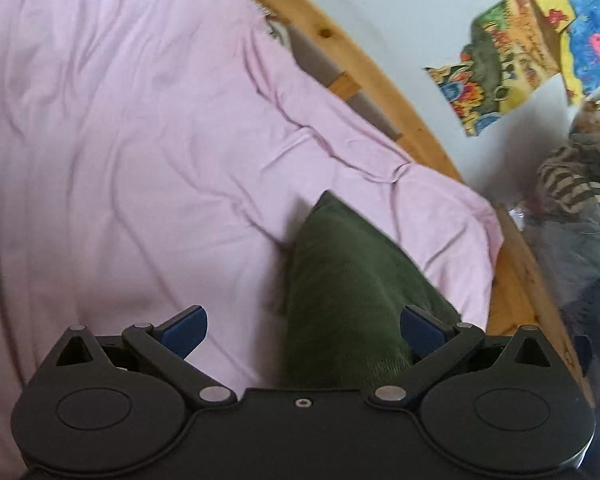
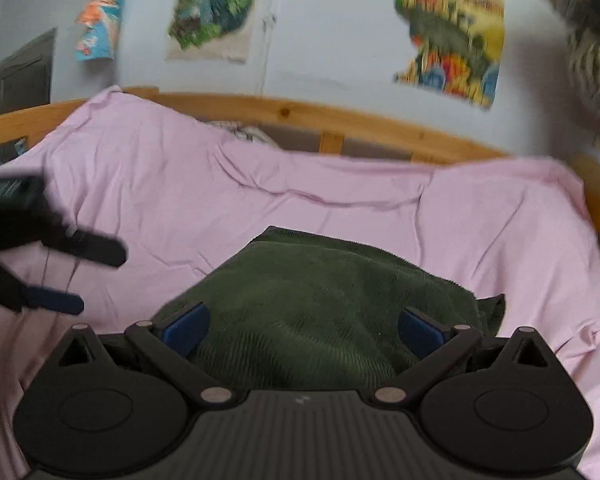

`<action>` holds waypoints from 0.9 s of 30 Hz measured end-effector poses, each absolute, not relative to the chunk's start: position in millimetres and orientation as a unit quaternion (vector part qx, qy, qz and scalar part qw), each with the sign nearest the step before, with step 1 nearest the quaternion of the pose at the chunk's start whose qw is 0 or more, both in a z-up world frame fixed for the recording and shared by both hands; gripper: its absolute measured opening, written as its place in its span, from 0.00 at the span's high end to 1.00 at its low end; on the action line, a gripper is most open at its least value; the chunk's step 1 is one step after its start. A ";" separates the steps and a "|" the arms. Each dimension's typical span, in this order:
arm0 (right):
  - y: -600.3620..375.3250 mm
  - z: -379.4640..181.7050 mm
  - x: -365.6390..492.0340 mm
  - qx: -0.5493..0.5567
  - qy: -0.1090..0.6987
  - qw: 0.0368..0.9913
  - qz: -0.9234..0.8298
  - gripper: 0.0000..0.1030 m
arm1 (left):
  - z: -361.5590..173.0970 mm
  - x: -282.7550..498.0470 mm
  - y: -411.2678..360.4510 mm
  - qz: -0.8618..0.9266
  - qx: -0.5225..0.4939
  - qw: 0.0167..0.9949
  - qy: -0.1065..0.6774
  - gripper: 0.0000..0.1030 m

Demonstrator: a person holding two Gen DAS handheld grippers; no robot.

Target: Fold large clothes

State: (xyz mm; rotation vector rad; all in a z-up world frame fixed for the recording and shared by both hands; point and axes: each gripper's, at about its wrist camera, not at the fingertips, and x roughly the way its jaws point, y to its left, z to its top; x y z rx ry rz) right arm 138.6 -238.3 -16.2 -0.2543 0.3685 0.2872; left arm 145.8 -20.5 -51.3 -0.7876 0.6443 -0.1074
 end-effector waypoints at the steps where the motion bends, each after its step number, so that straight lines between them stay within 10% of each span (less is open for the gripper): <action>1: -236.1 -22.9 131.6 -0.143 0.167 0.967 0.132 0.01 | -52.1 145.6 -21.4 -0.051 -0.372 0.873 0.311 0.01; 27: -325.5 -44.0 151.3 0.091 0.301 0.948 0.043 0.01 | -71.0 161.4 -49.1 -0.076 -0.313 0.884 0.339 0.01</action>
